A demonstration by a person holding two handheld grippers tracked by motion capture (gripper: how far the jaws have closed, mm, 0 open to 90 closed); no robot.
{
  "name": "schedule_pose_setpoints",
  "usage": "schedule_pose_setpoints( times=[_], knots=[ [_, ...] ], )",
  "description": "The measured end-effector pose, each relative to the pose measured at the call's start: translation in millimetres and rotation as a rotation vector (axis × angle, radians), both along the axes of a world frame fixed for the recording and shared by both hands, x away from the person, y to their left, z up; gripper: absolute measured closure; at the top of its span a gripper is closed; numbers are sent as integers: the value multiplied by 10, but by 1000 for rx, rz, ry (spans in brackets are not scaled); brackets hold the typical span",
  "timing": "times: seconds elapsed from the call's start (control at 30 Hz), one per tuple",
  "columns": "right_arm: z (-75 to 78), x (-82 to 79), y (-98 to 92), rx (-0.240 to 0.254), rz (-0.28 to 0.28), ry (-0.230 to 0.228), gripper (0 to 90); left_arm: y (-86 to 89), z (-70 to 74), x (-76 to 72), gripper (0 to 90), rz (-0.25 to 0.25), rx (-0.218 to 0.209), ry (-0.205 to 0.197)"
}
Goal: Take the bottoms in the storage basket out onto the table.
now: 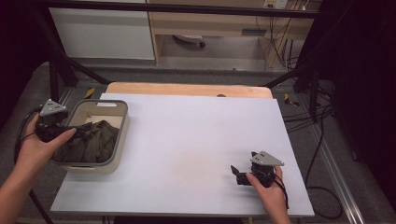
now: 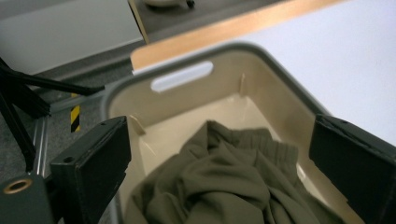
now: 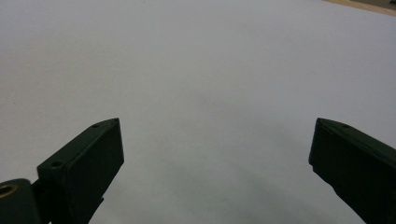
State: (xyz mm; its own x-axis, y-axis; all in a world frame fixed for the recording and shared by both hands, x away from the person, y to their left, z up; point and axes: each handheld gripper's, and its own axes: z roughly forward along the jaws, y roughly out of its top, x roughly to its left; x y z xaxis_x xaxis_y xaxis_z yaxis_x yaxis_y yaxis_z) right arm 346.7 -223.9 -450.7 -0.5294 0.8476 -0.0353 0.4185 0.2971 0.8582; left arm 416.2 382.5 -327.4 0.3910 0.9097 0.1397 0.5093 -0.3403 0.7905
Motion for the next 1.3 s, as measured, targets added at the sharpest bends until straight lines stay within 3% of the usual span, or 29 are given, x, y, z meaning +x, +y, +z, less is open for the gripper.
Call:
schedule_pose_setpoints(
  times=[0.07, 0.2, 0.3, 0.4, 0.63, 0.67, 0.77, 0.83, 1.03, 1.2, 1.3],
  knots=[
    [-1, -3, -3, -2, 3, -3, 36, -8, -74, 41, 54, 0, 22, 29],
    [1, -10, -16, 3, 2, 0, 36, 8, -229, 138, 64, 7, 26, 95],
    [1, -8, -16, 4, 3, 0, 36, -15, -289, 169, 65, -7, 23, 122],
    [2, -3, -12, 9, 5, -1, 36, -75, -377, 219, 66, -27, 52, 157],
    [-9, -4, 8, 1, 20, 5, 33, -145, -544, 378, 55, -17, 52, 209],
    [-1, -6, 8, 2, 20, -5, 39, -192, -594, 407, 38, -39, 76, 231],
    [4, -5, 5, 7, 16, -10, 40, -238, -634, 432, 14, -62, 82, 251],
    [4, -2, 3, 11, 16, -9, 38, -319, -720, 472, 0, -70, 133, 290],
    [3, 0, 8, 12, 28, -8, 33, -385, -816, 540, 0, -65, 169, 314],
    [-4, 6, 9, 10, 31, -5, 32, -333, -873, 598, 0, -75, 131, 334],
    [-7, 7, 10, 7, 33, -5, 31, -330, -922, 626, 0, -47, 126, 340]
  ],
)
